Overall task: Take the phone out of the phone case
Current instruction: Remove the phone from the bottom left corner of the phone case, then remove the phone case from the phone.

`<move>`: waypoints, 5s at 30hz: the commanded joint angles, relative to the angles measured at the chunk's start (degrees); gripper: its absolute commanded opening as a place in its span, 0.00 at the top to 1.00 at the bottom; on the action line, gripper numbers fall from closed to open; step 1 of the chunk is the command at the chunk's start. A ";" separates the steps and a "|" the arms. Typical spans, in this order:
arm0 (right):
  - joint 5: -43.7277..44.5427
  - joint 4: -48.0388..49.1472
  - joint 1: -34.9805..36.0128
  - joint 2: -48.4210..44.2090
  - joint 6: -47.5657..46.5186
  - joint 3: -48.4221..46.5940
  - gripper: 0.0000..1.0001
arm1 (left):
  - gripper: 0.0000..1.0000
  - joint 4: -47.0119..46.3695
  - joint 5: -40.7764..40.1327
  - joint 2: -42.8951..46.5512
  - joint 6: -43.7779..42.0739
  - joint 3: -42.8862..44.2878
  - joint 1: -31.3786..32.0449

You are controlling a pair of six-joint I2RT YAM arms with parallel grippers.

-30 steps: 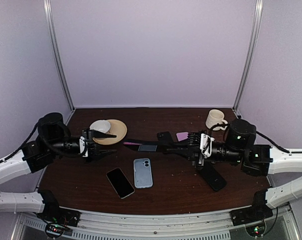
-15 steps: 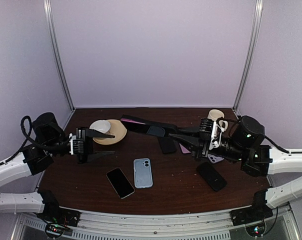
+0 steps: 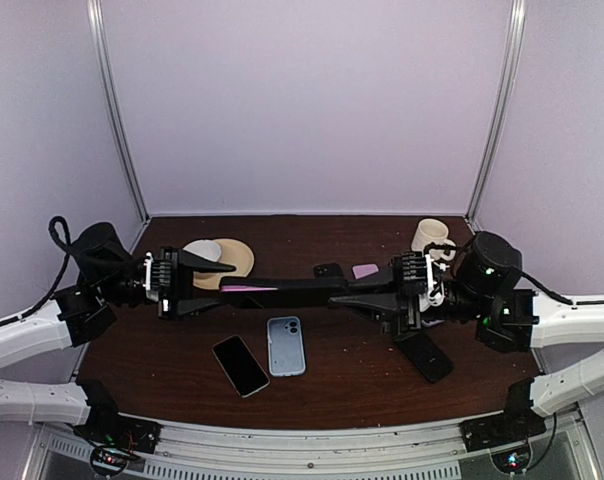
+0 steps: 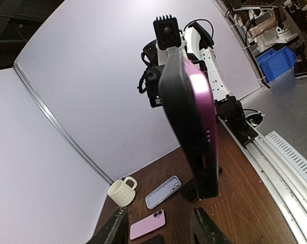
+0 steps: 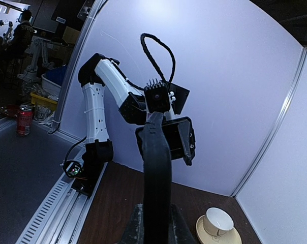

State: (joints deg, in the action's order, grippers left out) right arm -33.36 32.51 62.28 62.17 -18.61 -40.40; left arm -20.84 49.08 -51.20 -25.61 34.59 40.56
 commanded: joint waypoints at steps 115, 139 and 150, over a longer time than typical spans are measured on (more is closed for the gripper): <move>-0.15 -11.76 -3.63 -2.58 -5.92 -5.05 1.00 | 0.59 14.86 5.94 -1.51 -14.15 3.56 1.54; -0.46 -10.78 -2.21 -2.85 -5.67 -4.84 1.00 | 0.60 16.19 3.14 -0.74 -15.90 3.56 1.54; 1.52 -9.70 -1.94 -1.26 -6.52 -4.75 1.00 | 0.61 15.61 6.30 -0.36 -15.61 3.29 1.54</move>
State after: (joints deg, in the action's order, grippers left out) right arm -33.39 16.56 59.96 61.25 -25.10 -44.73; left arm -3.05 53.45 -52.40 -40.91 36.42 42.37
